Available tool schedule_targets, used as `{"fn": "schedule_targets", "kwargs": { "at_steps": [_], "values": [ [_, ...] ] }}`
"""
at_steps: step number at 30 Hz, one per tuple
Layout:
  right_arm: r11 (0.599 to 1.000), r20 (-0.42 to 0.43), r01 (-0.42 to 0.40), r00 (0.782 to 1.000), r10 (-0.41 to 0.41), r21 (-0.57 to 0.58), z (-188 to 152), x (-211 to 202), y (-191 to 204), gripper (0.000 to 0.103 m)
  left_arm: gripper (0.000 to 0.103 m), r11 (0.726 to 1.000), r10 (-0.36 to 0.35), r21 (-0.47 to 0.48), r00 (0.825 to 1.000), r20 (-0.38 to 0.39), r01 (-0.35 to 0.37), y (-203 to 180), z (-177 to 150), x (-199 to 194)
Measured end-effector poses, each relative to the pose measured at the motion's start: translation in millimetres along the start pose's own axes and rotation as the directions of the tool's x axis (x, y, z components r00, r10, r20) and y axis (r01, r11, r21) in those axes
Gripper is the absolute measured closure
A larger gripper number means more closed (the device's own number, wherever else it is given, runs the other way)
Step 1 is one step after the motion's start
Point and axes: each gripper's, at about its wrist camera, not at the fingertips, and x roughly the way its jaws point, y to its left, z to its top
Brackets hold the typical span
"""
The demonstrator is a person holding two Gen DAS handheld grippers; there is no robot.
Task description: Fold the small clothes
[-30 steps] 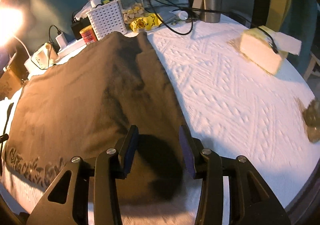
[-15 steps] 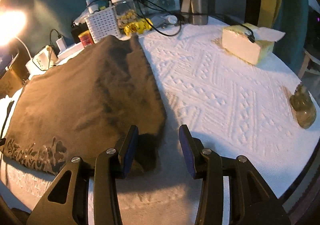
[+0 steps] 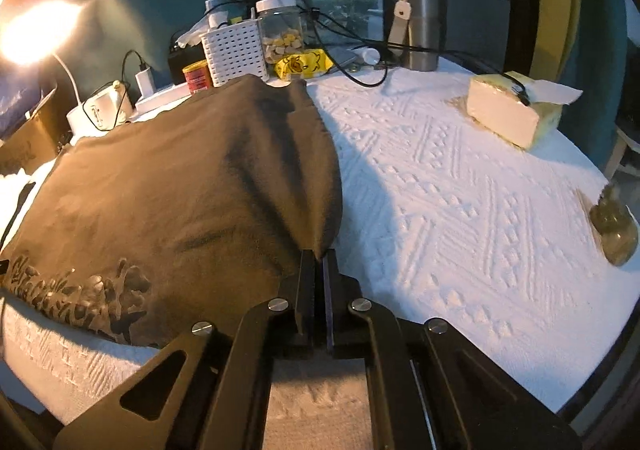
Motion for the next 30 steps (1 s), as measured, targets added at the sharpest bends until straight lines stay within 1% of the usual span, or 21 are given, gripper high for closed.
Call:
{"fn": "schedule_targets", "kwargs": {
  "at_steps": [1, 2, 3, 4, 6, 8, 11, 15, 20, 25, 30],
  "values": [
    [1.000, 0.000, -0.002, 1.000, 0.002, 0.003, -0.5, -2.0, -1.2, 0.099, 0.040, 1.000, 0.005, 0.007, 1.000, 0.005, -0.005, -0.5, -1.0, -0.5],
    [1.000, -0.003, -0.002, 1.000, 0.002, 0.007, -0.8, -3.4, -1.7, 0.099, 0.060, 1.000, -0.007, 0.017, 1.000, 0.013, 0.007, -1.6, -1.4, -2.0],
    [1.000, -0.004, -0.004, 1.000, 0.004, 0.010, -0.6, -5.6, -2.9, 0.099, 0.081, 0.999, -0.046, 0.021, 0.999, 0.008, 0.046, -2.3, -0.6, -3.6],
    [1.000, -0.005, -0.005, 1.000, 0.005, 0.011, -0.3, -7.7, -3.0, 0.099, 0.088, 0.998, -0.066, 0.015, 0.998, -0.002, 0.066, -2.9, 0.0, -4.4],
    [1.000, -0.001, -0.001, 1.000, 0.001, 0.008, 0.9, -12.9, -2.8, 0.099, 0.092, 0.998, -0.070, 0.009, 0.997, -0.013, 0.070, -3.4, 0.1, -5.9],
    [1.000, -0.001, 0.008, 1.000, -0.008, -0.003, 1.2, -18.8, -1.9, 0.099, 0.093, 0.997, -0.076, 0.004, 0.997, -0.017, 0.076, -0.9, -1.9, -9.1],
    [1.000, -0.013, 0.024, 1.000, -0.025, -0.011, -1.6, -24.9, -1.8, 0.099, 0.093, 0.993, -0.113, -0.034, 0.993, -0.026, 0.112, 7.7, -4.3, -17.2],
    [0.998, -0.040, 0.052, 0.998, -0.053, -0.018, -11.3, -32.5, -0.9, 0.099, 0.094, 0.988, -0.149, -0.045, 0.987, -0.060, 0.146, 11.1, -11.5, -23.8],
    [0.997, -0.055, 0.075, 0.996, -0.075, -0.010, -21.6, -47.0, 1.5, 0.099, 0.094, 0.985, -0.169, -0.057, 0.982, -0.087, 0.164, 15.2, -18.0, -26.8],
    [0.996, -0.093, 0.088, 0.992, -0.087, -0.001, -30.1, -45.8, 0.7, 0.099, 0.093, 0.984, -0.176, -0.038, 0.976, -0.126, 0.172, 14.4, -25.2, -25.0],
    [0.996, -0.134, 0.091, 0.987, -0.092, -0.014, -25.7, -41.8, -0.2, 0.099, 0.086, 0.979, -0.201, -0.058, 0.969, -0.144, 0.195, 21.1, -27.5, -21.6]
  ]
}}
